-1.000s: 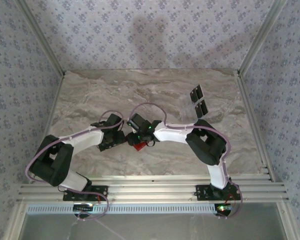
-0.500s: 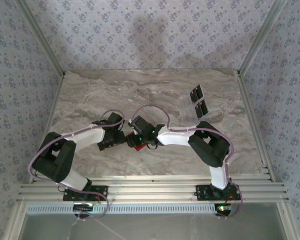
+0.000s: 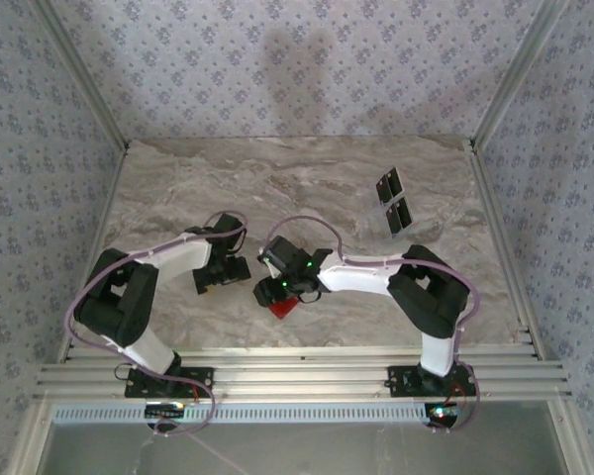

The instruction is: Put the credit cards into the card holder

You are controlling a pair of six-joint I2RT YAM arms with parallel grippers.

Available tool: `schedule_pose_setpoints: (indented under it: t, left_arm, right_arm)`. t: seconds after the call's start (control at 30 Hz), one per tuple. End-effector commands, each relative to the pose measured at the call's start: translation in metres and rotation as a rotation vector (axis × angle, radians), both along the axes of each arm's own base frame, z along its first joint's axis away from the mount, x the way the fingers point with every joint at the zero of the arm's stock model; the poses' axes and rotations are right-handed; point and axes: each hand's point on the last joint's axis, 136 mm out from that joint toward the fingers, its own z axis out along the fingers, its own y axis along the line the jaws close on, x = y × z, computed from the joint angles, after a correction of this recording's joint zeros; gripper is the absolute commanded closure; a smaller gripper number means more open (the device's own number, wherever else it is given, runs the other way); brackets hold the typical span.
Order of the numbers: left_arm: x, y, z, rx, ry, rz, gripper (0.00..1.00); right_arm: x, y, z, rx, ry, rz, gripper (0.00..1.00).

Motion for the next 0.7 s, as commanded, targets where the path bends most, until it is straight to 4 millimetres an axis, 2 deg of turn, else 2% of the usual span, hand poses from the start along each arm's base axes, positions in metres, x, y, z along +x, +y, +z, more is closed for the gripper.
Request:
schedule_pose_setpoints:
  t: [0.0, 0.13, 0.23, 0.4, 0.5, 0.67]
  left_arm:
    - [0.073, -0.062, 0.0, -0.228, -0.223, -0.119, 0.11]
    - [0.09, -0.063, 0.013, -0.239, -0.248, -0.111, 0.11]
    - [0.09, -0.058, 0.031, -0.246, -0.264, -0.087, 0.11]
    - [0.057, -0.051, 0.049, -0.26, -0.264, -0.048, 0.11]
    - [0.031, -0.047, 0.049, -0.248, -0.262, -0.021, 0.11]
    - [-0.002, -0.043, 0.05, -0.255, -0.29, 0.057, 0.11]
  right_arm:
    - [-0.005, -0.028, 0.009, -0.064, 0.061, -0.036, 0.43]
    - [0.003, -0.046, 0.02, -0.106, 0.032, -0.061, 0.44]
    - [0.0, -0.064, 0.018, -0.175, 0.021, -0.058, 0.46]
    - [-0.005, -0.081, 0.006, -0.241, 0.011, -0.045, 0.46]
    - [-0.004, -0.08, 0.004, -0.249, 0.0, -0.038, 0.47]
    - [0.001, -0.072, 0.012, -0.281, -0.063, -0.012, 0.48]
